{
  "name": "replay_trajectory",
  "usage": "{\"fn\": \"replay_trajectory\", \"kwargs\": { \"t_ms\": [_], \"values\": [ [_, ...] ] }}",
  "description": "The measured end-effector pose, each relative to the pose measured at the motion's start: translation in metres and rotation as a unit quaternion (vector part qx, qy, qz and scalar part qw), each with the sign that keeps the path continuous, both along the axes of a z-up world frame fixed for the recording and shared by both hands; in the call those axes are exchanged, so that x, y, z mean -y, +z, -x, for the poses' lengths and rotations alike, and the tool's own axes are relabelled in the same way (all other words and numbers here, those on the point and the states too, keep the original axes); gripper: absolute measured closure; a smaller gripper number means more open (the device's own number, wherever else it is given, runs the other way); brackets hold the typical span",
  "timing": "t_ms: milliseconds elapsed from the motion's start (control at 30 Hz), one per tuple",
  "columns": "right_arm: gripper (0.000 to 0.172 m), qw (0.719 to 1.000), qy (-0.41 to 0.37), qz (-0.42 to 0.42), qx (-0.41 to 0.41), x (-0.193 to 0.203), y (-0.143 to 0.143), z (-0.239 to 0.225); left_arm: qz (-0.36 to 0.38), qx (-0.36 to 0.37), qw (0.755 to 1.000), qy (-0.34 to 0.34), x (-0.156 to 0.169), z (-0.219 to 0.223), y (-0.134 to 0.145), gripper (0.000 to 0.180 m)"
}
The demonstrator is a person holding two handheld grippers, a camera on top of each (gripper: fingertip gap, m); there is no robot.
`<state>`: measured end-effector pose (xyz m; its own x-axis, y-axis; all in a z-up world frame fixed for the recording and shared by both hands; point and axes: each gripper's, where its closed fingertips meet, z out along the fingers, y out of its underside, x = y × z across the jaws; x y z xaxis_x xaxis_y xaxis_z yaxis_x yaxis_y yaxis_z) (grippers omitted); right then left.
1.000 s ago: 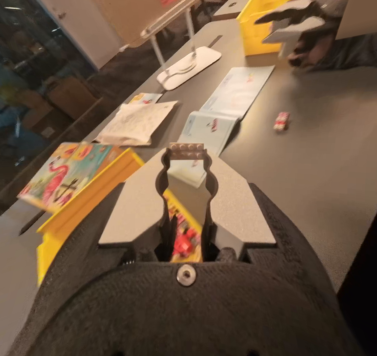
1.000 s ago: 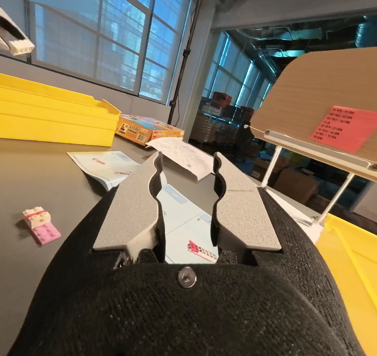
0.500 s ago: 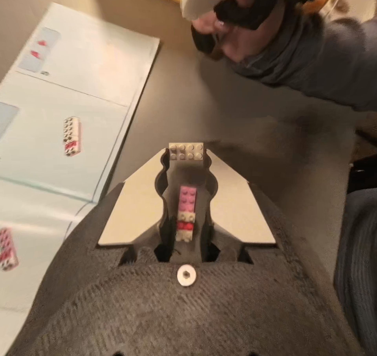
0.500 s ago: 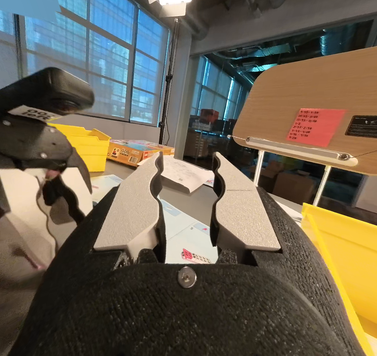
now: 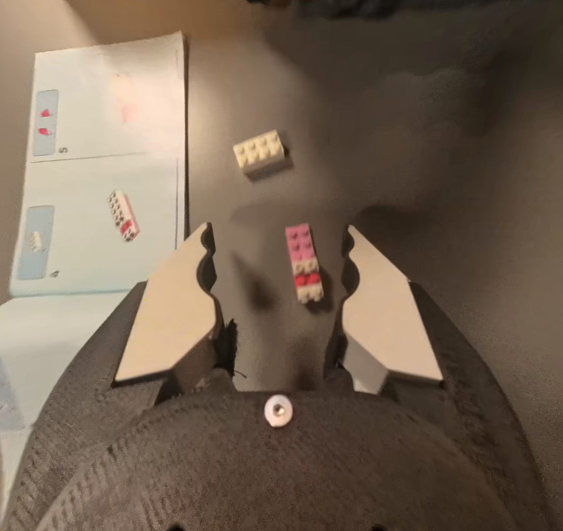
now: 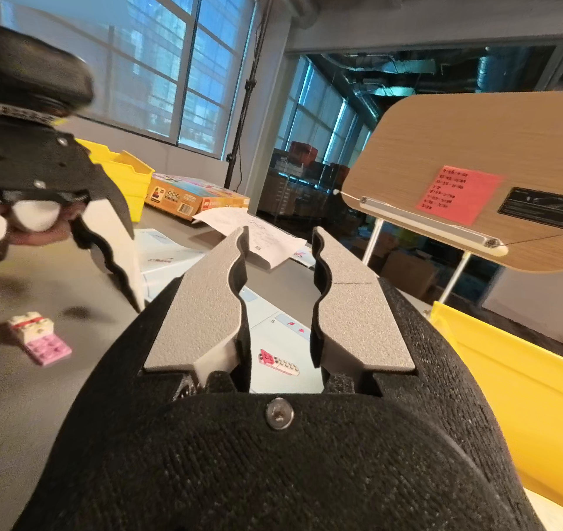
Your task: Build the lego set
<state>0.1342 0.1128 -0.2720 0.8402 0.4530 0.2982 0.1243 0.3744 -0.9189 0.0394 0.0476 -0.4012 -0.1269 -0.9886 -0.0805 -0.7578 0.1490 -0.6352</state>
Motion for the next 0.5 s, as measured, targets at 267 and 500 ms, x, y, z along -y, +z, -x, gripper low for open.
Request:
{"fn": "replay_trajectory", "kwargs": {
  "t_ms": [267,500],
  "values": [
    [0.141,0.986,-0.017,0.1,0.135,0.006,-0.037,0.028,0.031,0.047,0.998,-0.021,0.016,0.031,-0.008,0.121],
    [0.134,0.934,0.058,0.311,0.164,0.031,-0.096,0.047,0.045,0.029,0.999,0.008,0.011,0.035,-0.009,0.13]
  ]
}}
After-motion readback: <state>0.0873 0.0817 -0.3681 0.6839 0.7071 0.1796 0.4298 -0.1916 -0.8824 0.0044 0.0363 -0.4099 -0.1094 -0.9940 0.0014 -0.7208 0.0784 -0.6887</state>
